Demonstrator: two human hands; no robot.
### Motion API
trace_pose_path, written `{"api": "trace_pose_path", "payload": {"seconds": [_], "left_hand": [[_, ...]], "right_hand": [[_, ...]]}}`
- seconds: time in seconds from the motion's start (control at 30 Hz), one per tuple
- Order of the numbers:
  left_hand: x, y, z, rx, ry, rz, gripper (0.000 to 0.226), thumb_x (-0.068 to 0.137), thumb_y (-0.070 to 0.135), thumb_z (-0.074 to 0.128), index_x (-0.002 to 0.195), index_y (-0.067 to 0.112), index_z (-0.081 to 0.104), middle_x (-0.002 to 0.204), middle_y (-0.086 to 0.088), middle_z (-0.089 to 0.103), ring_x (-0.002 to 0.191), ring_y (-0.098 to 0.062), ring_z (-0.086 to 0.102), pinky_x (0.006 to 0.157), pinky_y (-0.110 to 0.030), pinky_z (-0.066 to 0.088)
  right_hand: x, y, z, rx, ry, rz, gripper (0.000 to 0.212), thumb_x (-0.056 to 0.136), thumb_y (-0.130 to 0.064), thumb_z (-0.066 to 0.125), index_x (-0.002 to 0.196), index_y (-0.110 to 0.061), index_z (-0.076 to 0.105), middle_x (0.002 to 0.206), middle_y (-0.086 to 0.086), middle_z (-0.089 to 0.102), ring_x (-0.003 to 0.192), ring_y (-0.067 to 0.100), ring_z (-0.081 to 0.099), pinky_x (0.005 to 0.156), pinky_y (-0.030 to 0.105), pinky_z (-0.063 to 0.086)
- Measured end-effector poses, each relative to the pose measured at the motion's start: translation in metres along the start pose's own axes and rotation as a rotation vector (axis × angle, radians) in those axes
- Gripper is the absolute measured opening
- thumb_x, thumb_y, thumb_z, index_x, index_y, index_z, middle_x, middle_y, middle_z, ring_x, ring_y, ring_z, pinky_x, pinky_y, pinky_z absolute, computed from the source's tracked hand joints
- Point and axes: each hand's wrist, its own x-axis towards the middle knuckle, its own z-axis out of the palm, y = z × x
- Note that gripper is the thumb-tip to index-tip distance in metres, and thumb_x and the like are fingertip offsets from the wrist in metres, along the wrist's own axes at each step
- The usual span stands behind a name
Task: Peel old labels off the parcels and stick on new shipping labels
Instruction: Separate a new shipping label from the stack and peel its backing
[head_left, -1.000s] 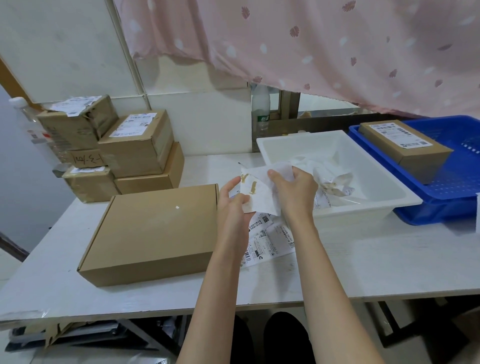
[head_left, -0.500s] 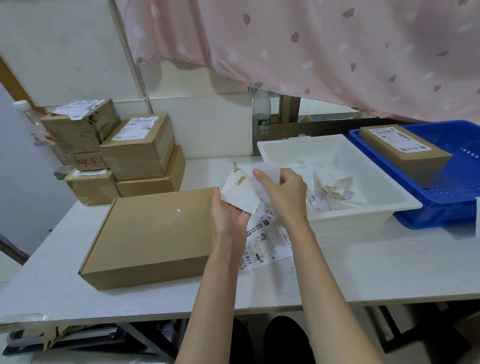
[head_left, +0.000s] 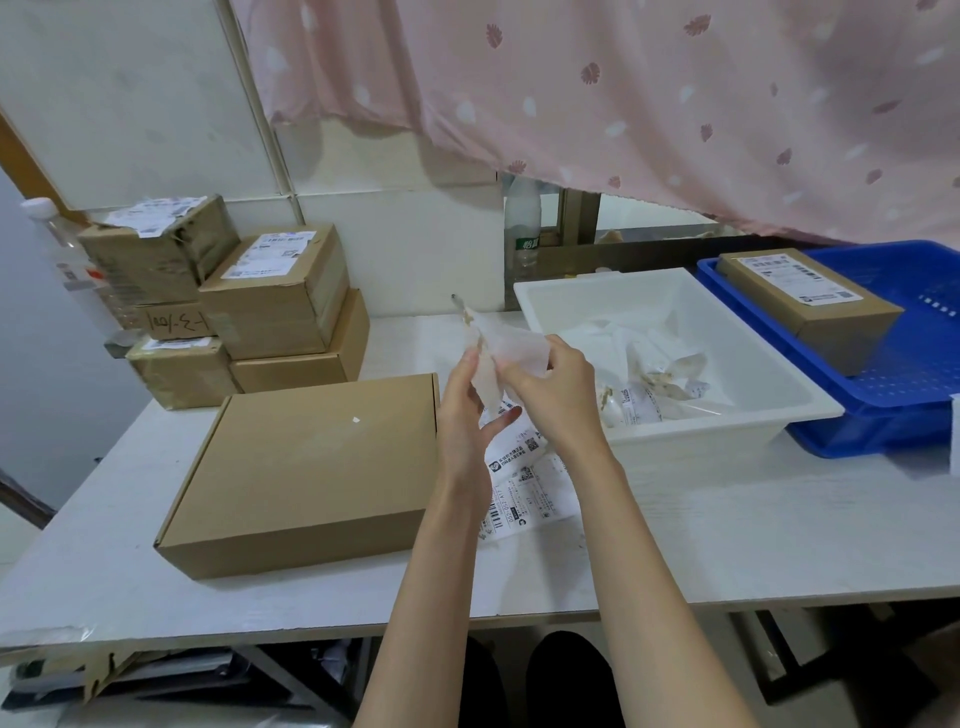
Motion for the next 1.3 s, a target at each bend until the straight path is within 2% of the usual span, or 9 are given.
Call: {"api": "trace_pose_path", "payload": {"seconds": [0.23, 0.33, 0.6, 0.7, 0.77, 1.03, 1.13, 1.2, 1.3], "left_hand": [[0.002, -0.004, -0.001, 0.105, 0.109, -0.004, 0.028, 0.096, 0.009, 0.052, 0.121, 0.004, 0.063, 0.116, -0.013, 0.07, 0.108, -0.024, 0.068, 0.075, -0.024, 0.057], [-0.001, -0.004, -0.002, 0.139, 0.162, -0.048, 0.007, 0.098, 0.0, 0.049, 0.099, 0.004, 0.054, 0.096, -0.002, 0.063, 0.089, -0.011, 0.073, 0.067, -0.015, 0.053], [-0.001, 0.0, 0.005, 0.048, 0.16, -0.191, 0.023, 0.099, 0.002, 0.042, 0.084, 0.016, 0.032, 0.094, -0.002, 0.052, 0.087, -0.01, 0.074, 0.077, -0.026, 0.04], [-0.001, 0.0, 0.006, 0.021, 0.114, -0.165, 0.008, 0.097, 0.0, 0.041, 0.102, 0.004, 0.045, 0.121, -0.009, 0.061, 0.094, -0.016, 0.073, 0.104, -0.032, 0.041], [-0.001, 0.0, 0.006, 0.006, 0.114, -0.142, 0.027, 0.095, -0.004, 0.04, 0.121, -0.004, 0.047, 0.133, -0.015, 0.059, 0.096, -0.019, 0.073, 0.11, -0.041, 0.04], [-0.005, -0.003, 0.009, 0.006, 0.176, -0.181, 0.012, 0.1, -0.001, 0.043, 0.106, -0.005, 0.052, 0.112, -0.006, 0.056, 0.068, 0.0, 0.07, 0.105, -0.042, 0.044], [-0.008, -0.002, 0.007, 0.011, 0.217, -0.194, 0.017, 0.102, 0.004, 0.042, 0.117, 0.002, 0.049, 0.107, 0.008, 0.053, 0.068, 0.01, 0.067, 0.091, -0.018, 0.048], [-0.006, -0.002, 0.004, -0.022, 0.227, -0.189, 0.008, 0.1, 0.003, 0.049, 0.107, 0.005, 0.052, 0.105, 0.001, 0.057, 0.077, 0.002, 0.069, 0.076, -0.011, 0.051], [0.0, -0.004, 0.001, -0.07, 0.238, -0.174, 0.004, 0.097, -0.001, 0.051, 0.1, 0.0, 0.053, 0.108, -0.02, 0.059, 0.108, -0.032, 0.063, 0.086, -0.031, 0.057]], "right_hand": [[-0.002, 0.002, 0.002, -0.067, -0.065, -0.051, 0.012, 0.072, -0.025, 0.066, 0.082, -0.028, 0.072, 0.095, -0.017, 0.061, 0.089, 0.003, 0.063, 0.084, 0.04, 0.054], [0.0, 0.002, 0.001, -0.056, -0.033, -0.047, 0.011, 0.08, -0.026, 0.065, 0.071, -0.028, 0.069, 0.091, -0.012, 0.062, 0.086, 0.009, 0.062, 0.082, 0.042, 0.053], [0.006, 0.008, 0.003, -0.118, 0.065, 0.026, 0.019, 0.089, -0.032, 0.06, 0.071, -0.026, 0.064, 0.085, -0.002, 0.067, 0.075, 0.014, 0.06, 0.074, 0.034, 0.046], [0.009, 0.008, 0.0, -0.132, 0.11, 0.036, 0.015, 0.089, -0.03, 0.06, 0.074, -0.029, 0.065, 0.091, -0.002, 0.069, 0.081, 0.017, 0.063, 0.078, 0.034, 0.048], [0.011, 0.009, 0.0, -0.145, 0.129, 0.046, 0.014, 0.09, -0.029, 0.06, 0.077, -0.027, 0.066, 0.094, 0.0, 0.07, 0.082, 0.018, 0.063, 0.08, 0.034, 0.049], [0.011, 0.006, -0.005, -0.037, 0.259, 0.053, 0.024, 0.093, -0.028, 0.055, 0.07, -0.019, 0.056, 0.071, -0.006, 0.057, 0.069, 0.017, 0.056, 0.069, 0.035, 0.045], [0.008, 0.002, -0.007, 0.028, 0.171, 0.093, 0.022, 0.083, -0.044, 0.068, 0.086, -0.023, 0.062, 0.083, -0.01, 0.063, 0.078, 0.01, 0.061, 0.073, 0.029, 0.049], [0.006, 0.002, -0.007, -0.03, 0.09, 0.104, 0.025, 0.077, -0.041, 0.073, 0.077, -0.019, 0.063, 0.082, -0.003, 0.065, 0.071, 0.011, 0.059, 0.067, 0.028, 0.048], [0.005, 0.002, -0.004, -0.048, 0.09, 0.089, 0.013, 0.08, -0.024, 0.07, 0.071, -0.016, 0.063, 0.079, 0.0, 0.067, 0.067, 0.01, 0.059, 0.061, 0.027, 0.045]]}}
